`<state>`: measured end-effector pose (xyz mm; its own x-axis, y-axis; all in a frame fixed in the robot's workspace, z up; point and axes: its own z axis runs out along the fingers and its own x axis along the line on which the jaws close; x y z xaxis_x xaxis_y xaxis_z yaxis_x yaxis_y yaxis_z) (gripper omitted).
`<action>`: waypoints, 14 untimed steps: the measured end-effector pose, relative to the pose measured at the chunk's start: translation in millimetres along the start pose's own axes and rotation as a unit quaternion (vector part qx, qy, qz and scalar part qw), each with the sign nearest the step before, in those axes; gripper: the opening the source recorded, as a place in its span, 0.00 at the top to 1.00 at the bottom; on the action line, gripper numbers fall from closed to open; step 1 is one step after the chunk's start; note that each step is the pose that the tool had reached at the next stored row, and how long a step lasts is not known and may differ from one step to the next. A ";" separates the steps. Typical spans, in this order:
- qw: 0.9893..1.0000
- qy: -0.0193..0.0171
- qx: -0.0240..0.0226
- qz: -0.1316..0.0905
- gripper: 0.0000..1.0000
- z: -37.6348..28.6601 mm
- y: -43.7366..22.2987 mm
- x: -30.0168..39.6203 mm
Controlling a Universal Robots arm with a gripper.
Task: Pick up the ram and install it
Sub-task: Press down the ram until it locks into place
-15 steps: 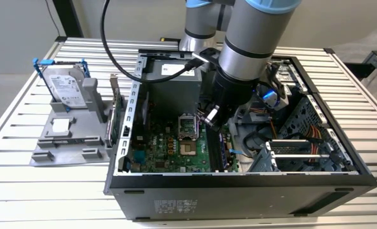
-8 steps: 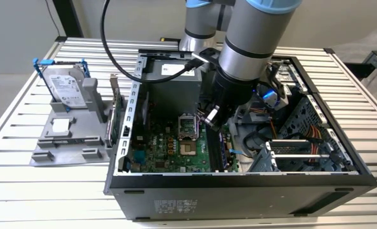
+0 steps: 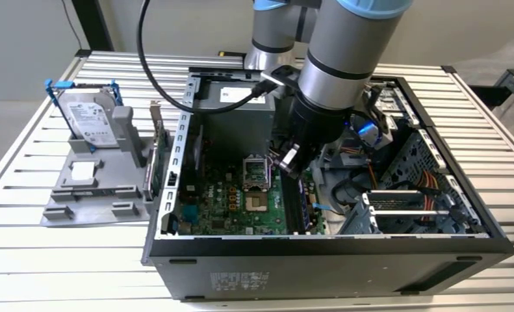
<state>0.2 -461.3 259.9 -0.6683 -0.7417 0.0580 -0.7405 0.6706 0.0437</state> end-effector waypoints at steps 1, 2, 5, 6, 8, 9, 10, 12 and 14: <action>1.000 0.000 0.000 -0.003 1.00 0.0 0.0 0.0; 1.000 0.001 0.000 -0.006 1.00 0.1 0.0 0.0; 1.000 0.001 0.000 -0.018 1.00 0.2 0.0 -0.1; 1.000 0.001 0.000 -0.023 1.00 0.2 0.0 0.0; 0.999 0.002 0.001 -0.036 1.00 0.3 0.0 -0.1; 0.999 0.002 0.001 -0.043 1.00 0.3 0.0 0.0; 0.999 0.001 0.001 -0.049 1.00 0.6 0.0 0.0; 0.998 -0.004 -0.003 -0.061 1.00 1.3 0.0 -0.1; 0.997 -0.010 -0.007 -0.073 1.00 1.8 -0.1 -0.1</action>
<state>0.2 -461.3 258.1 -0.5543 -0.8317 0.0306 -0.8293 0.5551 0.0651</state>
